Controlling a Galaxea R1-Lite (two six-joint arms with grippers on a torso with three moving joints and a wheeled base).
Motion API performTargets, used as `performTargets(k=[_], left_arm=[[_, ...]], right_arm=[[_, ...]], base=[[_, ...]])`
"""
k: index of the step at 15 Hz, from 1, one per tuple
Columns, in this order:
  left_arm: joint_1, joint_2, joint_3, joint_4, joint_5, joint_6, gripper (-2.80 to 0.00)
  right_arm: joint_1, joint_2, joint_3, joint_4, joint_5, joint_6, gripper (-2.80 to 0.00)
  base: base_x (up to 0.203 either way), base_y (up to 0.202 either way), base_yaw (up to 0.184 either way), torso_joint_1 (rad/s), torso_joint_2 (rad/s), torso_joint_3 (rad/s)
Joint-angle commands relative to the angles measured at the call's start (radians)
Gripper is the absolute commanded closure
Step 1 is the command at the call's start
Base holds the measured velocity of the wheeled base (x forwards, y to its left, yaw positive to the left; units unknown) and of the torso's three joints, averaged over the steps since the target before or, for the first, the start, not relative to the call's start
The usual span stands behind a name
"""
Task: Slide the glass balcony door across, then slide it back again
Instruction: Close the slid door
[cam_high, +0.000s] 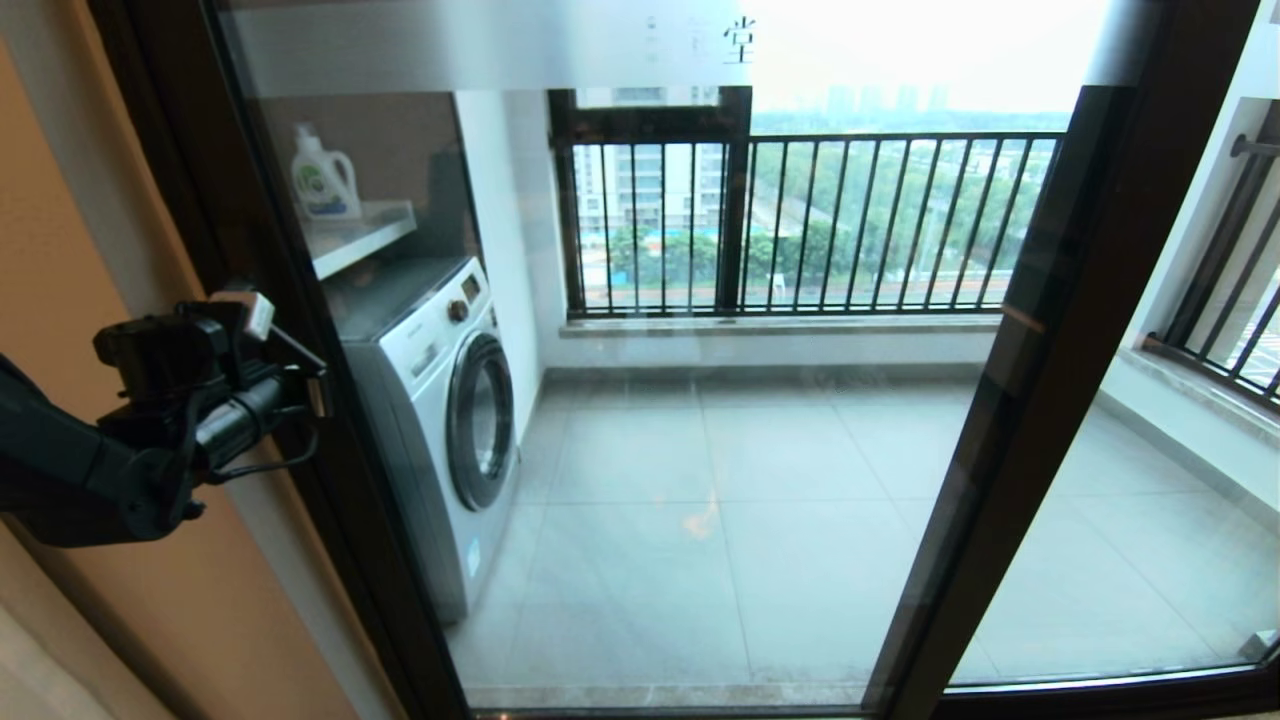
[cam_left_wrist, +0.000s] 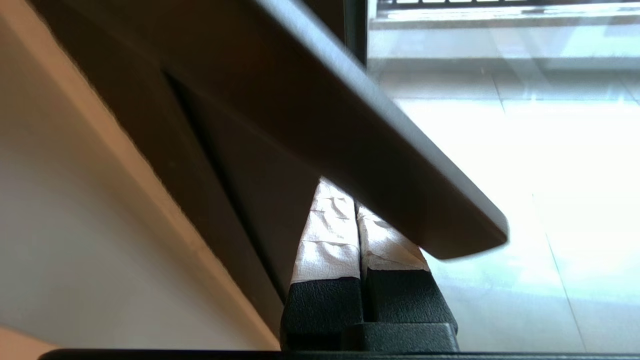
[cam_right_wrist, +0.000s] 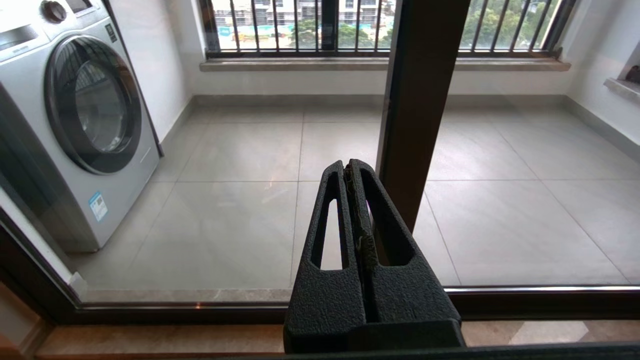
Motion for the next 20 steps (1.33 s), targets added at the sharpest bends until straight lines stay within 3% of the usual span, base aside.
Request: performTargets(k=[1,14,20], left_arm=[[-0.025,0.000,-0.026,-0.004,0.017,0.001,0.00],[-0.072,-0.089,-0.138,0.073,0.039,0.027,0.00],[-0.071,-0.132,-0.029,0.068,0.035,0.024,0.00]], right_arm=[[0.000,0.000,0.012,-0.002,0.001,-0.001,0.00],[0.000,0.000,0.012,0.000,0.001,-0.001,0.00],[0.000,0.000,0.012,-0.001,0.001,-0.001,0.00]], base=[[0.000,0.000,0.000,0.000,0.00,0.000],[0.000,0.000,0.000,0.000,0.00,0.000],[0.000,0.000,0.000,0.000,0.00,0.000]])
